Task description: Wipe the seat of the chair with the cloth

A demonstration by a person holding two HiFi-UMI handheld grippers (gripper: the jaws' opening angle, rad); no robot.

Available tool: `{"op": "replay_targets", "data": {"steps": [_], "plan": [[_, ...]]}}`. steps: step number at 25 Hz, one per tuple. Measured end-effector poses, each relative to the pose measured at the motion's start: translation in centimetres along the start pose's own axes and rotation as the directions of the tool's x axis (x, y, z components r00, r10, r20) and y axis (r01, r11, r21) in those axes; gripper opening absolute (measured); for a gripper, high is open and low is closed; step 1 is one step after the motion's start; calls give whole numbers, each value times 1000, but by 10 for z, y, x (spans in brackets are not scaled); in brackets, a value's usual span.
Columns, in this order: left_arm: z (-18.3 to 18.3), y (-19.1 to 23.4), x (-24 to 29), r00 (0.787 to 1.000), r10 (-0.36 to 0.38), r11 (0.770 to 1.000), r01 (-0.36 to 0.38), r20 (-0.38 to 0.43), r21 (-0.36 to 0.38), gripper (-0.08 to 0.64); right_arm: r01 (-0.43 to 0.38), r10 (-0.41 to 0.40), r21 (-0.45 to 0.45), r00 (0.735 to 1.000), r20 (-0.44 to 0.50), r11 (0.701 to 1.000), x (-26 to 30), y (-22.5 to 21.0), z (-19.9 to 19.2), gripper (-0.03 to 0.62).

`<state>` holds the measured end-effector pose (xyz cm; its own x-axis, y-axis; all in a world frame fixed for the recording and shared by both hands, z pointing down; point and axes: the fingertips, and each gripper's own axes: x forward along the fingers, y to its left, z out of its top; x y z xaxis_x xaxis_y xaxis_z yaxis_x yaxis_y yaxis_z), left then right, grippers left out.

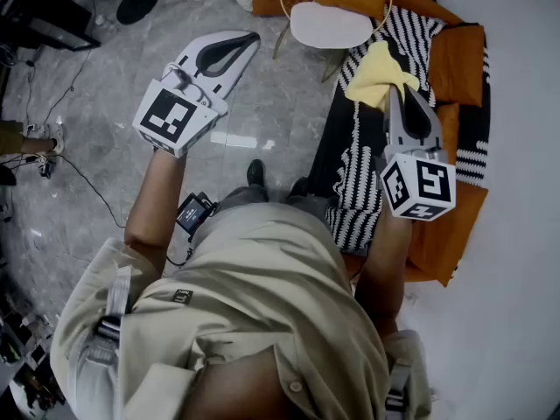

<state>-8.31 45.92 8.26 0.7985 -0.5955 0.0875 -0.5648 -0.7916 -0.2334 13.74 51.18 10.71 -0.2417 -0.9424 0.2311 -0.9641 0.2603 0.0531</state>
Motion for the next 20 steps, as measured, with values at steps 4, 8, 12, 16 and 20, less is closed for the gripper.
{"op": "replay_targets", "data": {"steps": [4, 8, 12, 16, 20], "plan": [[-3, -1, 0, 1000, -4, 1000, 4, 0, 8, 15, 3, -3, 1, 1000, 0, 1000, 1, 1, -4, 54], [-3, -1, 1, 1000, -8, 1000, 8, 4, 6, 15, 8, -8, 3, 1000, 1, 1000, -1, 1, -4, 54], [-1, 2, 3, 1000, -12, 1000, 12, 6, 6, 15, 15, -15, 3, 1000, -4, 1000, 1, 0, -2, 54], [-6, 8, 11, 1000, -24, 1000, 24, 2, -7, 15, 13, -13, 15, 1000, -7, 1000, 12, -2, -4, 55], [-10, 13, 16, 999, -36, 999, 37, 3, -37, 15, 7, -8, 56, 1000, 1, 998, 24, -2, -7, 58]]}}
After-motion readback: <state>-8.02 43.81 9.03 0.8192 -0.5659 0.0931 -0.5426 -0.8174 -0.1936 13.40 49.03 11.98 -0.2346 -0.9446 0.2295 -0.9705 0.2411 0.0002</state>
